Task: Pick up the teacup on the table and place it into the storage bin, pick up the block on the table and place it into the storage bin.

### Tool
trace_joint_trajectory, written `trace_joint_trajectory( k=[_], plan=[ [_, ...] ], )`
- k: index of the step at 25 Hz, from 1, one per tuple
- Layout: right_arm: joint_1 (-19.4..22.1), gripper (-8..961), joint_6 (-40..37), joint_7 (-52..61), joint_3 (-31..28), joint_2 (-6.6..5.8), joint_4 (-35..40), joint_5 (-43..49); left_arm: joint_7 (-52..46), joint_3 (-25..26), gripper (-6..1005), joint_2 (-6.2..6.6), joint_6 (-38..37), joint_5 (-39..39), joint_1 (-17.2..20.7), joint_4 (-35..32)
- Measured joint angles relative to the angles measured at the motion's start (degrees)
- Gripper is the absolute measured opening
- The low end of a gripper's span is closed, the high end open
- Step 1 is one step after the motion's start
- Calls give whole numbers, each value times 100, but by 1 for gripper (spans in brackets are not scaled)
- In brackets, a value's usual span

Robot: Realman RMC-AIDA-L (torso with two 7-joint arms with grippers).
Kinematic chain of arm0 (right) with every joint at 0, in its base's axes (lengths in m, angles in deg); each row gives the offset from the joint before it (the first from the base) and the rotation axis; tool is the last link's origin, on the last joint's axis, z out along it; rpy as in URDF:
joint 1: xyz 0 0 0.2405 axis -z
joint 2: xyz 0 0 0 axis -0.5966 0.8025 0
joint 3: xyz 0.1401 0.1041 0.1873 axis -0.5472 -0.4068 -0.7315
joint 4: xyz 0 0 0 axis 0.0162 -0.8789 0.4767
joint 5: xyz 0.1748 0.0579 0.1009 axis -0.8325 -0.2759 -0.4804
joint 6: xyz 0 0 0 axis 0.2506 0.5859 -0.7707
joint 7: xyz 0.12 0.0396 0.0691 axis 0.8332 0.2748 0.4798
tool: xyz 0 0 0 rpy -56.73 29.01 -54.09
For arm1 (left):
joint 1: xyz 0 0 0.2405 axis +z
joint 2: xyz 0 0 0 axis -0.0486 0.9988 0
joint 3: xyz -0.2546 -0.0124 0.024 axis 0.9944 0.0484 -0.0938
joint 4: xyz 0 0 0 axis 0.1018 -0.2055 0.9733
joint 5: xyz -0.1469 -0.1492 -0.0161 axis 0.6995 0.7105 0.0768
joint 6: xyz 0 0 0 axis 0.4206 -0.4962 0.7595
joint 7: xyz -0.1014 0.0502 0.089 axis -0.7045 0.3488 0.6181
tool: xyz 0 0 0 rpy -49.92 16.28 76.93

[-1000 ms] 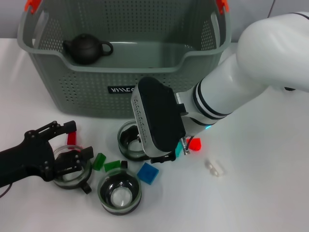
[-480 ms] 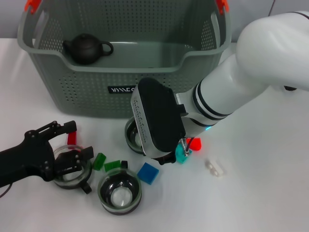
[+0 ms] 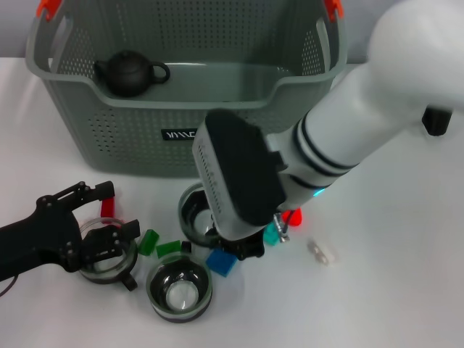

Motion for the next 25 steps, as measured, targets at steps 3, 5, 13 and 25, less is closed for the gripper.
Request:
trace_joint_trajectory(
  k=[3, 5, 13, 25],
  plan=[
    [216, 57, -971, 26, -564, -1, 762, -64, 0, -2, 860, 0, 0, 1, 0, 0],
    [349, 57, -1607, 123, -978, -7, 1255, -159, 0, 3, 860, 4, 0, 0, 0, 0],
    [477, 57, -3304, 736, -3394, -41, 2713, -804, 0, 7, 860, 15, -29, 0, -44, 0],
    [57, 56, -755, 2508, -4114, -38, 2512, 441, 0, 7, 860, 6, -63, 1, -73, 79]
  ],
)
